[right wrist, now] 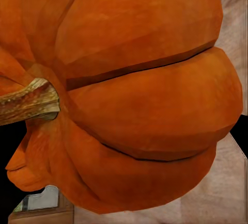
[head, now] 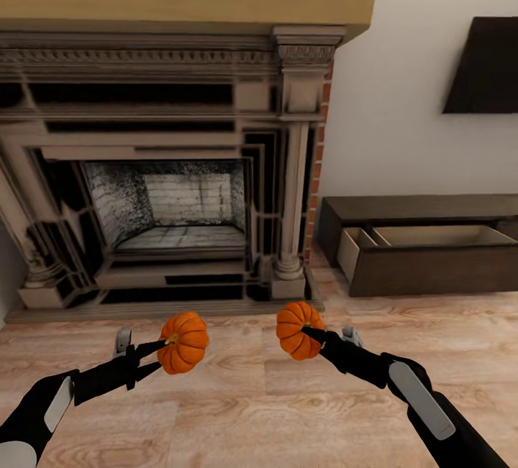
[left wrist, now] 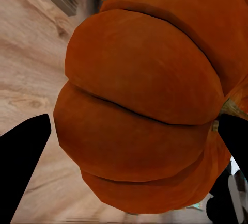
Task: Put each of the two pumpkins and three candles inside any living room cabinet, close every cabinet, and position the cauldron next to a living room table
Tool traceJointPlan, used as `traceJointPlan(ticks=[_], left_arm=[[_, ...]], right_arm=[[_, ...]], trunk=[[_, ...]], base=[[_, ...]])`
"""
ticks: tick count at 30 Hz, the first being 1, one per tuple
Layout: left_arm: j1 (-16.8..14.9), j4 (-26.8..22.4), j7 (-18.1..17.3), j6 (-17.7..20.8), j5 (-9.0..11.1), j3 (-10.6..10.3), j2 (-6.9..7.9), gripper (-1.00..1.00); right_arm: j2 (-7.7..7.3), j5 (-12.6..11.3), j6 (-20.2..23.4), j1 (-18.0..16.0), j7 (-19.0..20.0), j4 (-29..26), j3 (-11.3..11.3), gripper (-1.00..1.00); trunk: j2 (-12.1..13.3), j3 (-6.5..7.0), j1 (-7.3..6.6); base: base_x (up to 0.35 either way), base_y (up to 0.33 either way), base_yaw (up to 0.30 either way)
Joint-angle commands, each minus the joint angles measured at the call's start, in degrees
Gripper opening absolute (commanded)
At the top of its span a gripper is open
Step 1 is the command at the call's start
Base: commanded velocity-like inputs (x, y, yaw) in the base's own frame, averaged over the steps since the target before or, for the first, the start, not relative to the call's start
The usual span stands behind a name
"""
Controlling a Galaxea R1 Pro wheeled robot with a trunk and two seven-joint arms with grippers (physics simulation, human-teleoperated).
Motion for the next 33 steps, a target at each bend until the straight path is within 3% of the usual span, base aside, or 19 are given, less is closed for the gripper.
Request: traceJointPlan(ticks=[1,10,18,33], left_arm=[[0.0,0.0,-0.1,0.3,0.1,0.1,0.01,-1.00],[0.0,0.0,-0.1,0.3,0.1,0.0,-0.12,-1.00],[0.0,0.0,-0.3,0.2,0.1,0.0,-0.08,-1.00],[0.0,0.0,-0.6,-0.4,0.1,-0.2,-0.09,-1.00]], right_arm=[[-0.06,0.0,0.1,-0.1,0.1,0.0,0.1,-1.00],[-0.03,0.0,0.1,-0.1,1.8,1.5,0.0,-1.00],[-0.06,0.0,0.1,-0.1,2.0,1.6,0.0,-1.00],[-0.03,0.0,0.1,-0.1,2.0,2.4,0.0,-1.00]], trunk=[[0.0,0.22,-0.05],[0.0,0.84,-0.07],[0.0,1.08,-0.07],[0.0,1.44,-0.07]], base=[[-0.068,0.000,-0.257],[-0.032,-0.020,-0.267],[-0.036,-0.211,-0.277],[0.119,-0.139,-0.282]])
